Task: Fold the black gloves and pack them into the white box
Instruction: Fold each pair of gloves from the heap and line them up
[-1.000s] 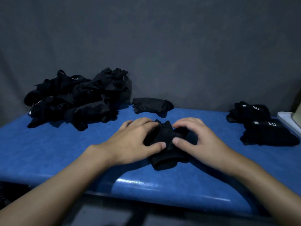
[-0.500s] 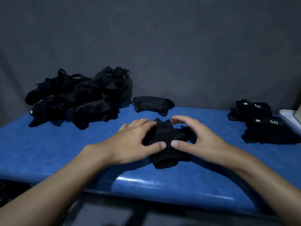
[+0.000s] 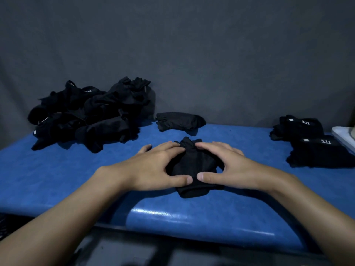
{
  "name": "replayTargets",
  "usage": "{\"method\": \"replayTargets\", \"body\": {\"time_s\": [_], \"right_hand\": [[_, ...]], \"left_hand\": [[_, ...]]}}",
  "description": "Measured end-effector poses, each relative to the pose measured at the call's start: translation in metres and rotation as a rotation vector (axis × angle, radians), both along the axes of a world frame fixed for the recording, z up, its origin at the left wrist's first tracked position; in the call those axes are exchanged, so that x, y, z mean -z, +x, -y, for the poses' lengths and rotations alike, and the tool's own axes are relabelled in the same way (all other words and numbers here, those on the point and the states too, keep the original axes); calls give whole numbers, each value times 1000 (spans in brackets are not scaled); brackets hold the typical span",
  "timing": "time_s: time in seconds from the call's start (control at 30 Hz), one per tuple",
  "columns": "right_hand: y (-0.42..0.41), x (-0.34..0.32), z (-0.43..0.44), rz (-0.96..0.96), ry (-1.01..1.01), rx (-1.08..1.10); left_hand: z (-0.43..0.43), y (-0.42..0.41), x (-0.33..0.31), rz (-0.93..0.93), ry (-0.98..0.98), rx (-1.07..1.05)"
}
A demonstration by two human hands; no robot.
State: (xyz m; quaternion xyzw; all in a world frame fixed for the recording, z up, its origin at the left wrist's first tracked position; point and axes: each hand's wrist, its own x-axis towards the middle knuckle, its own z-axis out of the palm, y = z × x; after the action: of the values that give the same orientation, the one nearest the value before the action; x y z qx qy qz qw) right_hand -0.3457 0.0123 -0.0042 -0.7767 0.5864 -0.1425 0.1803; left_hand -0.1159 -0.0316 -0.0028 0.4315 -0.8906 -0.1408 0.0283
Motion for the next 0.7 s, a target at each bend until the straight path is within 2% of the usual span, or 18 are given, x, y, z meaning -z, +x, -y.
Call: {"method": "replayTargets", "body": {"time_s": [0.07, 0.13, 0.2, 0.37, 0.7], "right_hand": [[-2, -1, -2, 117, -52, 16], [-6, -1, -3, 160, -22, 19], [-11, -1, -5, 104, 30, 26], [-11, -4, -10, -35, 94, -8], [-11, -4, -10, -60, 87, -16]], "left_hand": [[-1, 1, -2, -55, -70, -10], [-2, 4, -5, -44, -142, -22], [-3, 7, -7, 2, -169, -28], [-6, 12, -6, 132, -87, -11], [-3, 13, -3, 121, -57, -14]]}}
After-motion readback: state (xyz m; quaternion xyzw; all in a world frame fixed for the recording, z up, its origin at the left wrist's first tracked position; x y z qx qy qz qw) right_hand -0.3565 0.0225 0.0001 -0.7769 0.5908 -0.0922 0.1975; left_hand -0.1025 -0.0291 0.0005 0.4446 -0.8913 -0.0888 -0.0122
